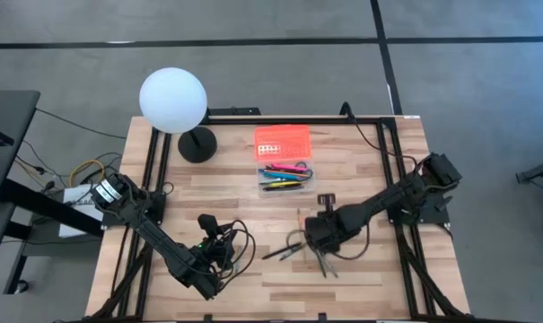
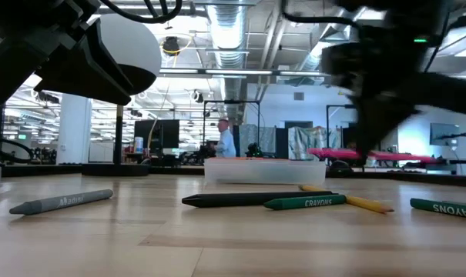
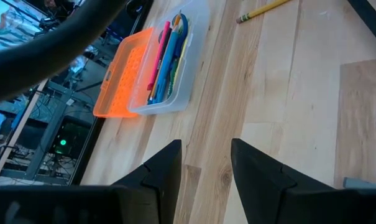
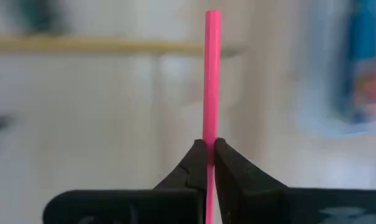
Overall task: Pick & place school supplies into a supply box
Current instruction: Put the pink pencil into the orange supply box, then put the gray crayon into the orange supply box
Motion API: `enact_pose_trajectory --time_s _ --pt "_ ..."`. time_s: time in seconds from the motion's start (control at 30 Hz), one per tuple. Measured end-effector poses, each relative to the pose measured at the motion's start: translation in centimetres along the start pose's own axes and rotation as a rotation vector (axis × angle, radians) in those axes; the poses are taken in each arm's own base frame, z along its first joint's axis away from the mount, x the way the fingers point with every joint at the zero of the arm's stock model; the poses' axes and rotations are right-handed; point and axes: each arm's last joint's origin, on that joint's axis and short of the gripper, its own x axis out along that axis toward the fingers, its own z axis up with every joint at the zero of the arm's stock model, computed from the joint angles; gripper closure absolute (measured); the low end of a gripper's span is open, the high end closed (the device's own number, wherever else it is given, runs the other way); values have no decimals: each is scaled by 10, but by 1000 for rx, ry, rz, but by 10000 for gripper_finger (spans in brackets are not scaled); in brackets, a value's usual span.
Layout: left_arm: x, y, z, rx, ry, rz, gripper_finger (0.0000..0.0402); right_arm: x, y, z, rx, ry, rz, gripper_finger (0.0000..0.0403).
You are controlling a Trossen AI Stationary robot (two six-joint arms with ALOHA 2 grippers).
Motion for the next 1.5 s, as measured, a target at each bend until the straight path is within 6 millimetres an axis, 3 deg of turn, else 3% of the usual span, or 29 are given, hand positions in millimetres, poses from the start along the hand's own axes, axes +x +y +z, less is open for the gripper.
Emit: enact_pose_trajectory --time_s 0.17,0.3,0.53,0.67,1.1,1.33,1.5 --pt "0 0 0 -3 -1 0 268 -2 -40 24 95 -69 -114 403" --pt "0 0 0 -19 -2 -1 268 7 -79 39 161 -143 -151 403" --pt "0 -1 0 -28 -3 -2 268 23 -134 52 232 -277 -120 403" --pt "0 -1 0 -29 -3 -2 268 31 -154 51 249 -301 -85 403" --pt "0 -1 1 -31 -5 -5 268 51 -159 50 243 -271 -30 383" --pt "0 -1 1 -37 -6 -10 268 63 -158 49 238 -233 -24 333" --pt "0 -2 1 -39 -1 -15 268 57 -159 48 241 -244 -37 286"
